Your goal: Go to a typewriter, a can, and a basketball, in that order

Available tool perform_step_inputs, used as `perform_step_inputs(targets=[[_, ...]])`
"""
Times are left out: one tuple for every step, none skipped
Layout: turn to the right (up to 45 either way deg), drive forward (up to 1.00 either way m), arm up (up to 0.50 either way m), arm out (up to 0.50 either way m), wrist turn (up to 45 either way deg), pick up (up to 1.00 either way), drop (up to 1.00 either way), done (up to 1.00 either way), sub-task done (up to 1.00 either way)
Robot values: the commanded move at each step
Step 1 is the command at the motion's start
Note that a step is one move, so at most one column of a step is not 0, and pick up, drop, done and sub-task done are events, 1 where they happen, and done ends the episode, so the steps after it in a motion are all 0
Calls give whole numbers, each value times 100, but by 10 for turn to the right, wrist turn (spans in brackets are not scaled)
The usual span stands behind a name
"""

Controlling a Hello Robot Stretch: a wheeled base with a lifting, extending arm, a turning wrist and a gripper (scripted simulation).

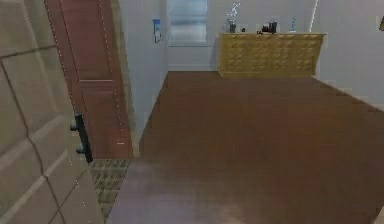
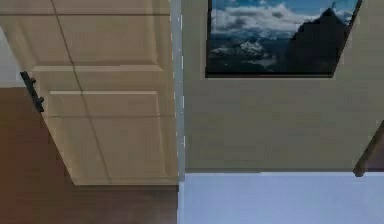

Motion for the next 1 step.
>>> perform_step_inputs(targets=[[0, 100, 0, 0, 0, 0, 0, 0, 0]])
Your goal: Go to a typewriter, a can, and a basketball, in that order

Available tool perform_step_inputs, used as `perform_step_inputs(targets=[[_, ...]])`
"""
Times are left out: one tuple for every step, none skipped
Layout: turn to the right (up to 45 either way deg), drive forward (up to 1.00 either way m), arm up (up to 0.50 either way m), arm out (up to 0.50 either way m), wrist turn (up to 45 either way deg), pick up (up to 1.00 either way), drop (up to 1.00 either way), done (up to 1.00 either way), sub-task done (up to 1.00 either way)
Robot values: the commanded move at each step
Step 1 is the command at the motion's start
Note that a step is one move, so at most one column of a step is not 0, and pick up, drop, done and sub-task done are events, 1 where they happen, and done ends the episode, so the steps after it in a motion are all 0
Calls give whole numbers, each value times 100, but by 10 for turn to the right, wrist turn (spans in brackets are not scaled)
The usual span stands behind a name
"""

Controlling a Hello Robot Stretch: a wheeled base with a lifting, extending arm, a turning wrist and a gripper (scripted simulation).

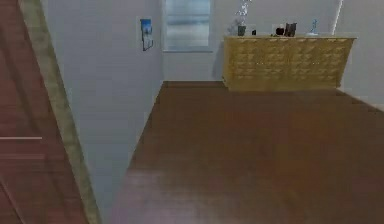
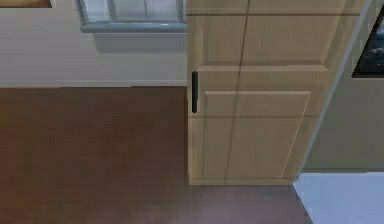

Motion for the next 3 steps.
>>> perform_step_inputs(targets=[[60, 0, 0, 0, 0, 0, 0, 0, 0], [0, 15, 0, 0, 0, 0, 0, 0, 0], [-180, 0, 0, 0, 0, 0, 0, 0, 0]])
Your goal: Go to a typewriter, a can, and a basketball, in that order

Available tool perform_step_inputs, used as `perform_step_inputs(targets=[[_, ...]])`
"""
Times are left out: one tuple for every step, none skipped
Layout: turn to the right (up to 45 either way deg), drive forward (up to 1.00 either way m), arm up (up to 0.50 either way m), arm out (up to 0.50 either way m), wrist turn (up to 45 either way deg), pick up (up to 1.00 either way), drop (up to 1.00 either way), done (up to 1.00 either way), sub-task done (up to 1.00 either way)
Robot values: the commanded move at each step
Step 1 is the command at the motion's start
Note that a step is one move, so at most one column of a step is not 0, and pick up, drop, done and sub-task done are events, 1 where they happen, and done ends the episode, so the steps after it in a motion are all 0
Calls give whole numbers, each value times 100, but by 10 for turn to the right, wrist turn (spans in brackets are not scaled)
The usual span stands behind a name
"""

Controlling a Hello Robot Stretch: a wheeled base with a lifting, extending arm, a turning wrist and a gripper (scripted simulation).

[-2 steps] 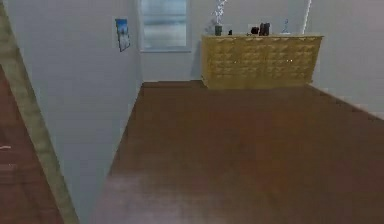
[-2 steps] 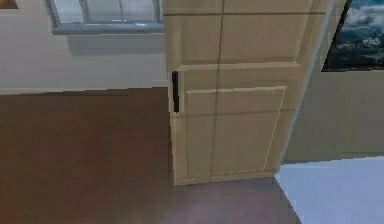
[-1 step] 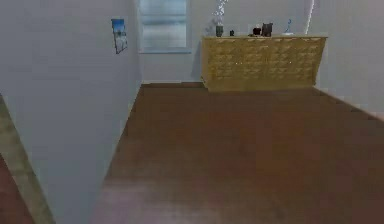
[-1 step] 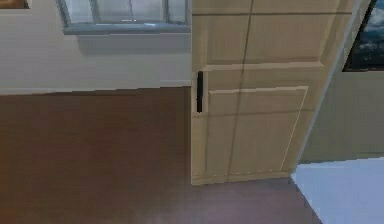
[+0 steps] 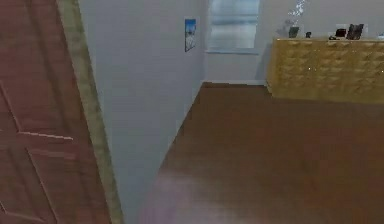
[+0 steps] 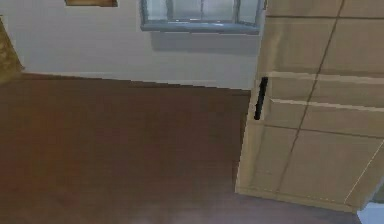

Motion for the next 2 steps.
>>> perform_step_inputs(targets=[[0, 35, 0, 0, 0, 0, 0, 0, 0], [-450, 0, 0, 0, 0, 0, 0, 0, 0]])
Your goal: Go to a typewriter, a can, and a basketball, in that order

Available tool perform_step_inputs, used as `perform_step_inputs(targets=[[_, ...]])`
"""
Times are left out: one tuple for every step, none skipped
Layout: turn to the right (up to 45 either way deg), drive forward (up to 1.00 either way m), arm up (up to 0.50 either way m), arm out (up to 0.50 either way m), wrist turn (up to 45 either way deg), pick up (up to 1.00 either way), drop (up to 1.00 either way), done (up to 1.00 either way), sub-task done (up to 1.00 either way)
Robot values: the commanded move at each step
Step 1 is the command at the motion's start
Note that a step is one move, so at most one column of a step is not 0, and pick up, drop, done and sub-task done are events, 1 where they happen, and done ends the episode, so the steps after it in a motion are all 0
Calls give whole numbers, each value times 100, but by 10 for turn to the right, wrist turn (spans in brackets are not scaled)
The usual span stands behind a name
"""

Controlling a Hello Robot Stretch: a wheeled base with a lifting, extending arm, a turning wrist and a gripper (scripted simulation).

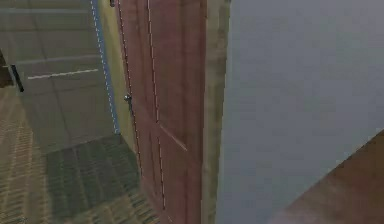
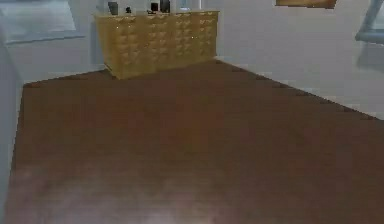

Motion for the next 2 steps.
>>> perform_step_inputs(targets=[[-330, 0, 0, 0, 0, 0, 0, 0, 0], [0, 90, 0, 0, 0, 0, 0, 0, 0]])
